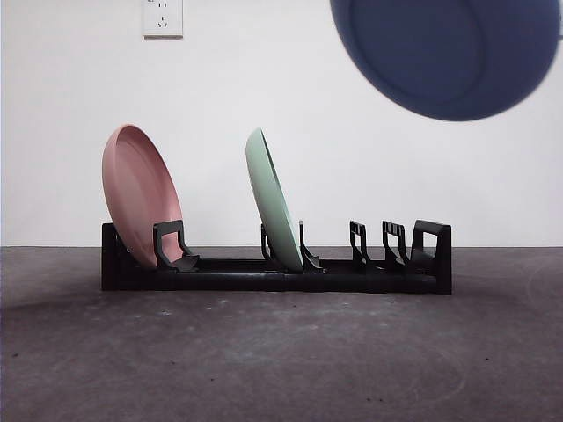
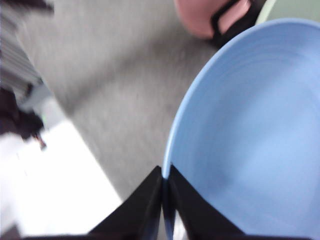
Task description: Place the plate
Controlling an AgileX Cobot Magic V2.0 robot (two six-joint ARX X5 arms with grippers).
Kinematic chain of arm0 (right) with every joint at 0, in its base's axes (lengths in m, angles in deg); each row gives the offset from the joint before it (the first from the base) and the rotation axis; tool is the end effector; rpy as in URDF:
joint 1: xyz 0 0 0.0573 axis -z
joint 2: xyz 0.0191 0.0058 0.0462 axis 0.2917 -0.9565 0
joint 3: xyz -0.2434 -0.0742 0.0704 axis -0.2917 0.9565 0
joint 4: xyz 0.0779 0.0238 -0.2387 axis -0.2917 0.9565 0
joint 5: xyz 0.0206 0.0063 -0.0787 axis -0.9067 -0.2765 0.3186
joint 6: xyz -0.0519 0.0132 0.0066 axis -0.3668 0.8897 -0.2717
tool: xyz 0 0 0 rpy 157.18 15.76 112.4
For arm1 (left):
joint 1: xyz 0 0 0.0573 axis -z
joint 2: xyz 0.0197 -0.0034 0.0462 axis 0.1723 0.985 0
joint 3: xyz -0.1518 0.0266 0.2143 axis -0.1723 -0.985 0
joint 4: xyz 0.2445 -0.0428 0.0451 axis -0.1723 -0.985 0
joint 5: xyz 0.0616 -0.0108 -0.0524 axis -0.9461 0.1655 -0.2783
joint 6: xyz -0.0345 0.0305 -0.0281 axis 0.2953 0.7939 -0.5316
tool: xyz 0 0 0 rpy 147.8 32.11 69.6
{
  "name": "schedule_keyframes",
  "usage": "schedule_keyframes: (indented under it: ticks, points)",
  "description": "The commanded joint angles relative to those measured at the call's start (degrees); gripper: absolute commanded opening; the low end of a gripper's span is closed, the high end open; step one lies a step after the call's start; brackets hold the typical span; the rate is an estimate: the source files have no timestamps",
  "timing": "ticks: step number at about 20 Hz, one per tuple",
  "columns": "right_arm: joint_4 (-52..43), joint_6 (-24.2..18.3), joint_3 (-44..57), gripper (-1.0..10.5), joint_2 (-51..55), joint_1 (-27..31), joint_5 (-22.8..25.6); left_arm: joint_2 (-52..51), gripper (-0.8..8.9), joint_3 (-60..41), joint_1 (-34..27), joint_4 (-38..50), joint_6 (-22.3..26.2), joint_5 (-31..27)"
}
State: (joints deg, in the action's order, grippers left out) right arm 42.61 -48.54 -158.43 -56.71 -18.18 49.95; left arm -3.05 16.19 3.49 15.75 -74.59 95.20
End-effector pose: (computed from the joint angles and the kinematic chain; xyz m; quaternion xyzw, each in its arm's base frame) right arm 0.1713 0.1347 0.4114 -0.0476 0.4136 0.4466 0.7920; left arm 0.1363 -0.0512 0.3770 -0.0554 0.3157 -0.4217 0.8482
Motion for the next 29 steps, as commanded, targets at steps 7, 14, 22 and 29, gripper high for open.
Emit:
schedule_keyframes:
  ticks: [7,14,22,29]
  points:
    - [-16.96,6.08,20.85,0.1,-0.52,-23.74,20.02,1.01,4.99,1.07,0.24,0.42,0.96,0.17]
    - [-26.25,7.39,29.79,0.1,-7.37,-35.41,35.17,1.33,4.99,1.07,0.68,0.42,0.96,0.17]
    - [-30.36,14.27,29.81,0.1,-21.29,-38.29,41.38,1.33,4.99,1.07,2.43,0.39,0.96,0.17]
    - [-33.73,14.38,29.81,0.1,-23.34,-38.29,41.77,1.33,4.99,1.07,3.26,0.37,0.98,0.17]
